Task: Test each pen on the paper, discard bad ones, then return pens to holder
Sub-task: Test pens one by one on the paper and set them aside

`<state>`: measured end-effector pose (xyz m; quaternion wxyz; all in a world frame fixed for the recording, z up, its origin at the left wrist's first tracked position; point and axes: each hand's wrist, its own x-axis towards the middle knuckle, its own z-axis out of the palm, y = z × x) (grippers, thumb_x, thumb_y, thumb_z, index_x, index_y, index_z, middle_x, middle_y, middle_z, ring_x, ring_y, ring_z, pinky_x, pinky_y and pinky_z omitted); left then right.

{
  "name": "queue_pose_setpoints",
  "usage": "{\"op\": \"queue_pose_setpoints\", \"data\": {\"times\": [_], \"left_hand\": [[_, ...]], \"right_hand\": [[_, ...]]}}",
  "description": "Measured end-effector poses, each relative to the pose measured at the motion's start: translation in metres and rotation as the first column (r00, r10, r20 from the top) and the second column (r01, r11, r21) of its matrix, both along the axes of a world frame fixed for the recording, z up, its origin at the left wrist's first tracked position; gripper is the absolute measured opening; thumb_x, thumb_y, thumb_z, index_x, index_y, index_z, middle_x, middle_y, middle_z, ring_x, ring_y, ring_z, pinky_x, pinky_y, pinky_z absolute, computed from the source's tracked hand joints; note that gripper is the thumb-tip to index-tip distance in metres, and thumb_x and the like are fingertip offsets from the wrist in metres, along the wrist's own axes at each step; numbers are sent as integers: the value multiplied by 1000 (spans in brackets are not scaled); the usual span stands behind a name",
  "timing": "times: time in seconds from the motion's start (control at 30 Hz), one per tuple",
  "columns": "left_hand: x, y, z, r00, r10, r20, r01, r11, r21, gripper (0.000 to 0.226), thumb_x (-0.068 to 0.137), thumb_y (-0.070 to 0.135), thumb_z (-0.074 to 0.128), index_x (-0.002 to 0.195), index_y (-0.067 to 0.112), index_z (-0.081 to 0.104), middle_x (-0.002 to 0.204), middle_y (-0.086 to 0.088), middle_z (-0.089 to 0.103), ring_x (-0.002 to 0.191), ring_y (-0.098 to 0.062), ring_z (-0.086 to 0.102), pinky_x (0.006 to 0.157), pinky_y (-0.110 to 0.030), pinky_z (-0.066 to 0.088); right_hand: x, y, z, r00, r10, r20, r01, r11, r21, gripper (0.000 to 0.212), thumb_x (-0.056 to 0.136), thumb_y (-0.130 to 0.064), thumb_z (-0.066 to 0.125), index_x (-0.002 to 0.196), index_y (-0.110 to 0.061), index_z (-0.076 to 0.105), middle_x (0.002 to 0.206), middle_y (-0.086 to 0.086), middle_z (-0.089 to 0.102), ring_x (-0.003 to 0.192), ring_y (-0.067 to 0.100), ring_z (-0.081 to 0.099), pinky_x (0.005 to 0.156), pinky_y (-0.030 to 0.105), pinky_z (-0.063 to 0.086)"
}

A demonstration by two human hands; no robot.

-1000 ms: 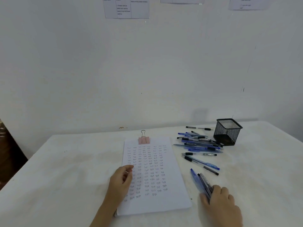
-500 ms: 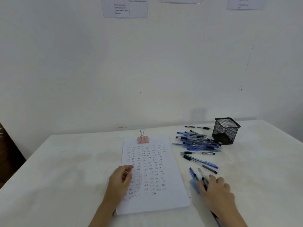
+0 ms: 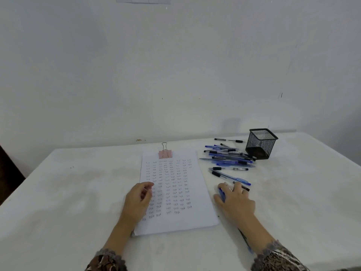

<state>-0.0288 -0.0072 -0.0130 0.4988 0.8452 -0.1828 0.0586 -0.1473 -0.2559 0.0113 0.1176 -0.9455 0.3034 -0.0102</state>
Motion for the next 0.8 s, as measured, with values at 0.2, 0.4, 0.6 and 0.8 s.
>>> {"op": "queue_pose_setpoints", "data": {"times": [0.2, 0.4, 0.6, 0.8], "left_hand": [[-1, 0, 0, 1000, 4, 1, -4, 1000, 4, 19, 89, 7, 52, 102, 17, 63, 92, 2, 60, 80, -7, 56, 66, -4, 42], [-4, 1, 1, 997, 29, 65, -31, 999, 23, 22, 87, 1, 53, 99, 16, 65, 92, 4, 61, 80, -6, 57, 67, -4, 41], [-3, 10, -6, 986, 68, 153, -105, 964, 244, 31, 87, -2, 47, 116, 2, 60, 122, -7, 55, 113, -23, 51, 98, -25, 37], [-7, 10, -4, 996, 36, 86, -69, 905, 421, 41, 95, 11, 37, 135, 7, 43, 145, -5, 37, 130, -21, 37, 109, -29, 21]], "right_hand": [[-9, 3, -8, 999, -14, 48, 16, 999, -42, 36, 93, -47, 31, 125, -31, 37, 131, 5, 34, 114, 26, 40, 84, 34, 41], [-12, -13, -3, 998, 32, 46, -34, 999, 42, 39, 95, -48, 31, 130, -32, 37, 136, 6, 33, 118, 30, 38, 89, 40, 40], [-1, -67, 20, 1000, -26, 6, 26, 1000, 9, 29, 95, -26, 42, 122, -18, 49, 124, 9, 45, 113, 30, 47, 90, 39, 44], [3, -81, 17, 993, 61, -102, -63, 998, -17, 19, 94, -32, 48, 107, -20, 55, 114, 4, 51, 103, 22, 52, 84, 33, 45]]}}
